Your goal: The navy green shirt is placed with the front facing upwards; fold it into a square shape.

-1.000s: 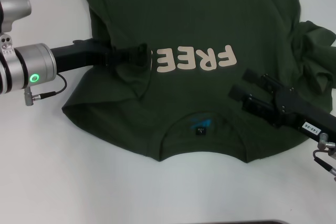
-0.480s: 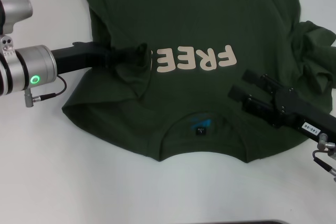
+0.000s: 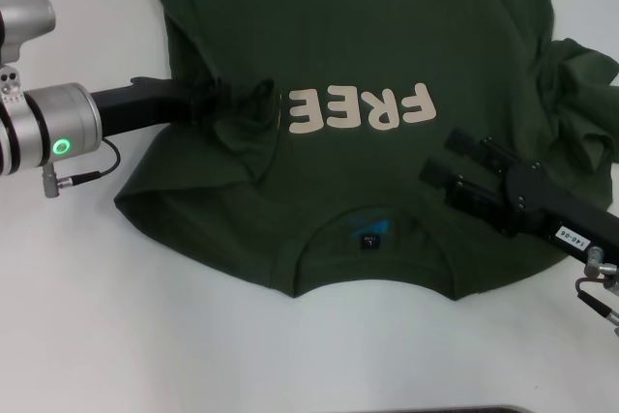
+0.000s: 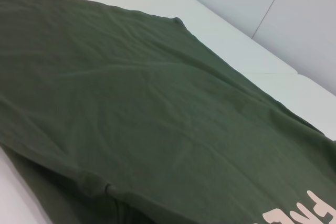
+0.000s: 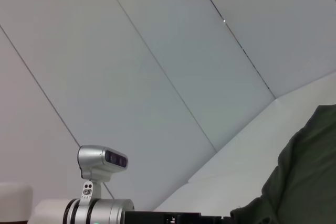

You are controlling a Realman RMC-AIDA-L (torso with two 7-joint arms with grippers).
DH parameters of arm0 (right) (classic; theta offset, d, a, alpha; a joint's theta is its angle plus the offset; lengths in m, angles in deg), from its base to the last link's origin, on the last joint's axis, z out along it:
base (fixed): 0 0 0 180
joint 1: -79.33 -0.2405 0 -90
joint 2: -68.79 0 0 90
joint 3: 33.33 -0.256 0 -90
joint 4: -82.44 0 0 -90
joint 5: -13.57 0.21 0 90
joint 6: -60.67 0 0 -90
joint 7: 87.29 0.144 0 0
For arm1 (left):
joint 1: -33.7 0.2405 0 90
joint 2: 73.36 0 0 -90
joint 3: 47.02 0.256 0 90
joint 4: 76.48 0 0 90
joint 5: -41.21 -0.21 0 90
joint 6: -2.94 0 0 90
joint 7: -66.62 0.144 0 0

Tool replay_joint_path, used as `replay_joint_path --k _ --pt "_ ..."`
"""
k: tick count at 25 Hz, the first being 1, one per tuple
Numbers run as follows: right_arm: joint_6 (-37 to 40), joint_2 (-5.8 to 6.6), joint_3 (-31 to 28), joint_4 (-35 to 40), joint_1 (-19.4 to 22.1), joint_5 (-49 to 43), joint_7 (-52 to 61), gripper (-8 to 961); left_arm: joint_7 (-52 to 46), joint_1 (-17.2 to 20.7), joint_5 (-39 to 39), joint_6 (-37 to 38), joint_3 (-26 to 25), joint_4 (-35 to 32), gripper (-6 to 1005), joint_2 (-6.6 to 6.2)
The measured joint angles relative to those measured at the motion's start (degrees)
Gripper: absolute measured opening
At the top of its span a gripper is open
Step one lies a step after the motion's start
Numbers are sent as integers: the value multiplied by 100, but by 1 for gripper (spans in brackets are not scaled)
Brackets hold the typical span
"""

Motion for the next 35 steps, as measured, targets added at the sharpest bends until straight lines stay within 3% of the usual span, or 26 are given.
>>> replay_joint_path --k 4,9,12,24,35 --pt "0 0 0 0 0 -4 0 911 -7 -18 1 1 0 3 283 2" --pt "0 0 0 -5 7 -4 0 912 -40 -32 1 11 14 4 89 6" --pt "0 0 0 -14 9 -10 0 912 -51 -35 1 59 6 4 42 8" --pt "0 -14 0 -91 3 -13 -27 912 -53 -191 310 440 13 105 54 20" --pt "-2 -28 9 -212 -27 -13 -63 911 -70 -432 330 165 -11 430 64 26"
